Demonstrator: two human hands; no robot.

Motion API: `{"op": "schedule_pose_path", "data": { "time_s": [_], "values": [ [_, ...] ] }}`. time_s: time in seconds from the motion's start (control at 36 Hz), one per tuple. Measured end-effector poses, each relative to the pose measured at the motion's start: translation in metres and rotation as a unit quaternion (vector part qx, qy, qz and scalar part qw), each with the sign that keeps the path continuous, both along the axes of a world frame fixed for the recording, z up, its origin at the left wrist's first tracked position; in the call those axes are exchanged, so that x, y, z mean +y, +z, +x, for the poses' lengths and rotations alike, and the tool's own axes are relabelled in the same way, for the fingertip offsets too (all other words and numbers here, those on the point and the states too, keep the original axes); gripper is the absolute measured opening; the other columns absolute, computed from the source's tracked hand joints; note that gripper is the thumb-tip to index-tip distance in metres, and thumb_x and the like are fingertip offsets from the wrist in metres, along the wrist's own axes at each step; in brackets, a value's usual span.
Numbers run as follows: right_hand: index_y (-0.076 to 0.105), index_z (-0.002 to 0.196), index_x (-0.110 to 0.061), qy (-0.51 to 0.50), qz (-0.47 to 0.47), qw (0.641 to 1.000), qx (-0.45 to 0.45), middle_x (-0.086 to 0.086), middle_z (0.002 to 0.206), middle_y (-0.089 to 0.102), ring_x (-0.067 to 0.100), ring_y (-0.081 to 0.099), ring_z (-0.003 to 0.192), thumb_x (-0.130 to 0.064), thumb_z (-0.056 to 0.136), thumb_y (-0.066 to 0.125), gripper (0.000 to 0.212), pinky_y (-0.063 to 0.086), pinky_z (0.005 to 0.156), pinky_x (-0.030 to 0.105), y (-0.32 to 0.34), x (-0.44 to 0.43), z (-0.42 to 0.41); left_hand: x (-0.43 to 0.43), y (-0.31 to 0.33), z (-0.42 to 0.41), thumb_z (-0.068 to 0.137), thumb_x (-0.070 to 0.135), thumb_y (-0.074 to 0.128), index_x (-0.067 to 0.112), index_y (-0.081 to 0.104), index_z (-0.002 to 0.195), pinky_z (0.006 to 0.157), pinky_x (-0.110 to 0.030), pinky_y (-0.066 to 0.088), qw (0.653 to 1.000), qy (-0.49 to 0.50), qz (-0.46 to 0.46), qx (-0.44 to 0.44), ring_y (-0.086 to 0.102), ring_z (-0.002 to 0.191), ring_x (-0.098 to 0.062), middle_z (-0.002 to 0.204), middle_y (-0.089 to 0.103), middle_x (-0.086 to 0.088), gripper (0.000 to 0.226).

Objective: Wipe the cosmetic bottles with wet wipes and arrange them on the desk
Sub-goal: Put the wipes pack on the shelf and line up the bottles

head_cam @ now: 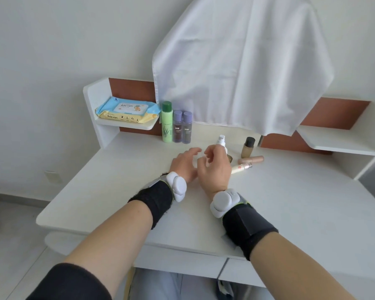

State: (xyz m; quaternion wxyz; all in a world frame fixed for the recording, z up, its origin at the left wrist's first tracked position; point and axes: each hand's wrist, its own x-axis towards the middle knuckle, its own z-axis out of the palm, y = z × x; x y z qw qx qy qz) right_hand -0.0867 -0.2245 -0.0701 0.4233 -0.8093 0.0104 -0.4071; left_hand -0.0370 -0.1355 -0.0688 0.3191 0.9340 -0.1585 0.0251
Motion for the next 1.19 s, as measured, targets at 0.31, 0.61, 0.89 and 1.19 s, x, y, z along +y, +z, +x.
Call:
{"op": "schedule_pose_path", "data": {
  "time_s": [0.31, 0.61, 0.89, 1.19],
  "values": [
    [0.061, 0.111, 0.0, -0.071, -0.007, 0.992, 0.109, 0.013, 0.119, 0.061, 0.033, 0.047, 0.108, -0.014, 0.073, 0.04, 0.046, 0.036, 0.084, 0.035, -0.003, -0.077, 0.008, -0.033, 0.001, -0.015, 0.071, 0.045, 0.078, 0.029, 0.049, 0.127, 0.086, -0.028, 0.043, 0.986, 0.011, -0.161, 0.047, 0.058, 0.101, -0.009, 0.116, 0.061, 0.012, 0.065],
    [0.07, 0.11, -0.009, -0.028, -0.147, 0.97, 0.192, 0.01, 0.105, 0.071, 0.037, 0.052, 0.111, 0.0, 0.077, 0.05, 0.04, 0.04, 0.092, 0.046, -0.011, -0.08, 0.018, -0.032, -0.004, -0.004, 0.086, 0.04, 0.065, 0.018, 0.052, 0.125, 0.087, -0.036, 0.044, 0.996, 0.052, -0.069, -0.022, 0.058, 0.109, -0.029, 0.117, 0.065, -0.004, 0.046],
    [0.063, 0.117, -0.016, -0.107, -0.141, 0.954, 0.242, 0.009, 0.117, 0.062, 0.032, 0.041, 0.123, -0.006, 0.086, 0.052, 0.034, 0.027, 0.099, 0.039, -0.007, -0.081, 0.016, -0.032, -0.003, 0.003, 0.084, 0.043, 0.066, 0.019, 0.055, 0.118, 0.087, -0.036, 0.043, 0.993, 0.09, -0.072, -0.017, 0.059, 0.105, -0.028, 0.113, 0.067, 0.0, 0.043],
    [0.054, 0.133, -0.014, -0.054, -0.129, 0.967, 0.215, 0.007, 0.128, 0.06, 0.029, 0.038, 0.132, -0.033, 0.088, 0.058, 0.048, 0.024, 0.106, 0.039, 0.01, -0.054, 0.036, -0.027, -0.003, 0.022, 0.085, 0.041, 0.062, 0.015, 0.059, 0.107, 0.082, -0.04, 0.049, 0.989, 0.095, -0.114, -0.006, 0.062, 0.095, -0.029, 0.102, 0.069, -0.005, 0.034]
  ]
}}
